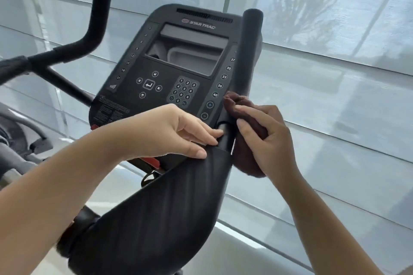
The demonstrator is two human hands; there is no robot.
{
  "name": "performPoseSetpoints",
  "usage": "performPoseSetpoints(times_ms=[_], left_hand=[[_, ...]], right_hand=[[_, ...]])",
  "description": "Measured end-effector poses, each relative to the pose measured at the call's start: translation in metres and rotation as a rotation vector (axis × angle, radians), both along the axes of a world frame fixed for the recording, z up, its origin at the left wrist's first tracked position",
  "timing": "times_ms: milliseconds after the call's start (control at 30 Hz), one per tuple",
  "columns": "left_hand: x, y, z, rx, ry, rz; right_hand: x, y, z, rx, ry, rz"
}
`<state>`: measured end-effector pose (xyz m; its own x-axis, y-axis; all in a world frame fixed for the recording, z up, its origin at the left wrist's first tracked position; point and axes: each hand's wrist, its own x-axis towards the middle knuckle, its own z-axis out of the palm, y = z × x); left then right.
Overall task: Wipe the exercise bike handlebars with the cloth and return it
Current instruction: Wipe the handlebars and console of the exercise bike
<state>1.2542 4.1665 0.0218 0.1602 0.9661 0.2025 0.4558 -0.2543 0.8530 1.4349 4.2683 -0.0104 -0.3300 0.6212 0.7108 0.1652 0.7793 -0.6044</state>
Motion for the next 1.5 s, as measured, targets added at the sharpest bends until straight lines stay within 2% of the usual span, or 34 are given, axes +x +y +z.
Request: performPoseSetpoints(times_ms=[200,333,567,700,833,1067,1333,1433,1500], left_hand=[[0.021,-0.021,-0.01,0.06,-0.006,0.276],[0.041,-0.033,-0.015,0.138,0.035,0.37],[0.067,-0.048,-0.028,0.268,0.133,0.656],[0.074,-0.054,-0.036,0.304,0.209,0.747],[0.077,-0.055,-0.036,0.306,0.195,0.775],[0.091,-0.05,-0.029,0.241,0.161,0.925],[0.134,0.007,-0.001,0.239,0.334,1.055],[0.144,0.037,0.005,0.244,0.449,1.193],[0.144,0.053,0.005,0.267,0.449,1.266]], right_hand=[[0.008,-0.018,-0.012,-0.079,0.046,0.123],[0.014,-0.046,-0.025,-0.099,0.053,0.198],[0.011,-0.066,-0.031,-0.289,0.195,0.177],[0.007,-0.077,-0.035,-0.364,0.278,0.158],[0.014,-0.078,-0.034,-0.401,0.246,0.199],[0.037,-0.059,-0.034,-0.416,0.247,0.37],[0.057,0.022,-0.025,-0.453,0.352,0.487],[0.059,0.058,-0.024,-0.482,0.36,0.526],[0.055,0.078,-0.022,-0.484,0.373,0.533]])
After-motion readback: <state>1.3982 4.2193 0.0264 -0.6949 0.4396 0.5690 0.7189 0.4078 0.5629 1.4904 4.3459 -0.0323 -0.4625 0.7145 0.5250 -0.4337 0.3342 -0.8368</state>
